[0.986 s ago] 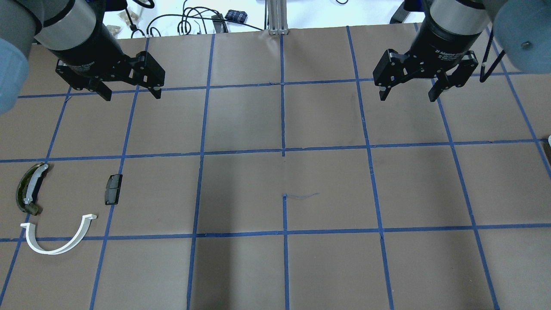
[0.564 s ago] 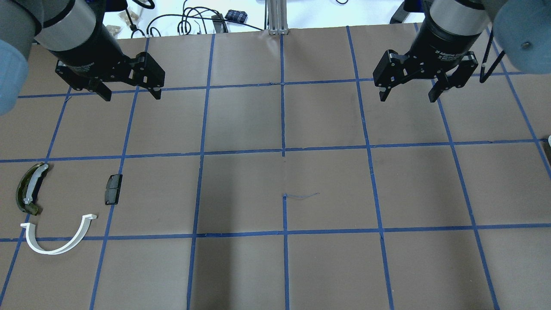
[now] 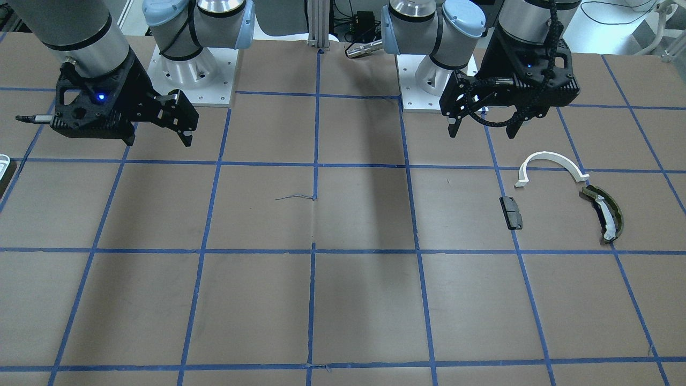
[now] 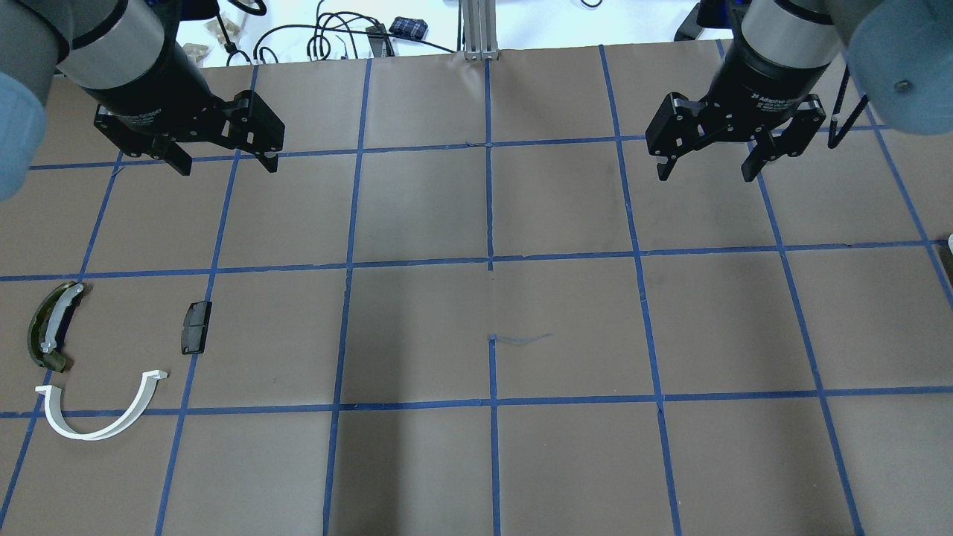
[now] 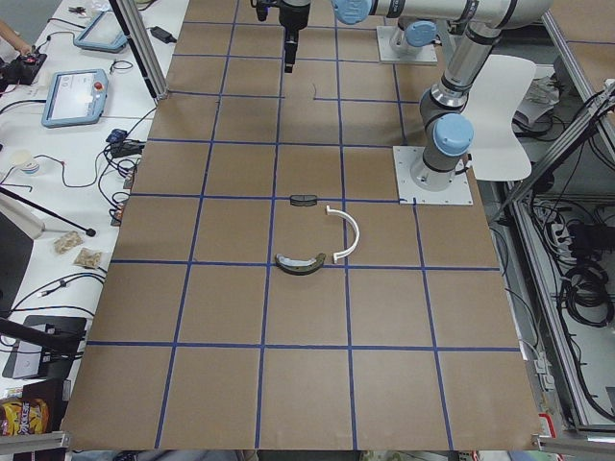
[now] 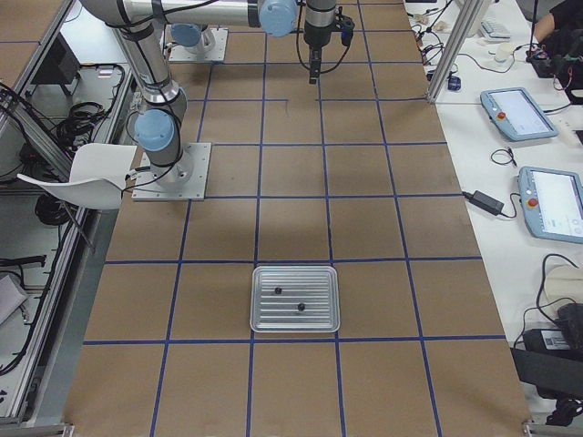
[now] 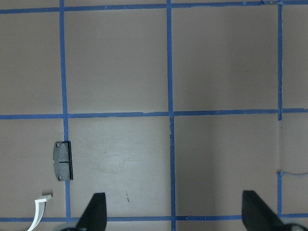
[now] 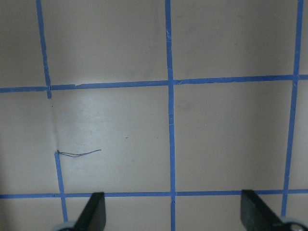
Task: Place bearing gear from tray to pile
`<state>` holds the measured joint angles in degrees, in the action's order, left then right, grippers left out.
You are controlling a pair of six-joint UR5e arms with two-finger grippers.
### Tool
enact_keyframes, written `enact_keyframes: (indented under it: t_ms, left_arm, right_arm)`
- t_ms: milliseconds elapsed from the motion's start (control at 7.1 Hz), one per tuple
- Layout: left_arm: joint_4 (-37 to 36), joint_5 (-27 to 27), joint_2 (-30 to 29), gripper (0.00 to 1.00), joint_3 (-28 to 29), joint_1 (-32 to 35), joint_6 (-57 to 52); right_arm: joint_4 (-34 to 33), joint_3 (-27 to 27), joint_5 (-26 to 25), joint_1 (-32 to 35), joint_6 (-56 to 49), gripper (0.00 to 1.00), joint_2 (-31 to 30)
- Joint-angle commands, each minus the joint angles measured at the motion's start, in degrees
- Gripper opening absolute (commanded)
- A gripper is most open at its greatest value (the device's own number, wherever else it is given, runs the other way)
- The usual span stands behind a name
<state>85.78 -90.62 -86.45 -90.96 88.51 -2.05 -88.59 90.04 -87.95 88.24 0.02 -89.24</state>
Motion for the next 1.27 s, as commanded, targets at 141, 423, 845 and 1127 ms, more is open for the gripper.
enact_keyframes:
  t_ms: [141,423,845,1127]
  left_arm:
    - [0.00,0.00,-0.04,1.00,0.00,0.00,0.11]
    - [0.00,0.00,-0.04,1.00,-0.09,0.00,0.11]
    - [0.00,0.00,-0.04,1.00,-0.09,0.00,0.20]
    - [0.00,0.00,-0.04,1.00,-0.09,0.00,0.29]
  right_arm:
    - [0.43,-0.57,-1.70,0.00,-0.11,1.00,-0.15]
    - [0.52,-0.66,-0.04,0.00,-0.11,1.00,-0.06]
    - [0.26,-0.83,1.03,0.00,-0.02,1.00,0.03]
    - [-0.01,-0.57,0.94,-0.26,-0.55,1.00,0.20]
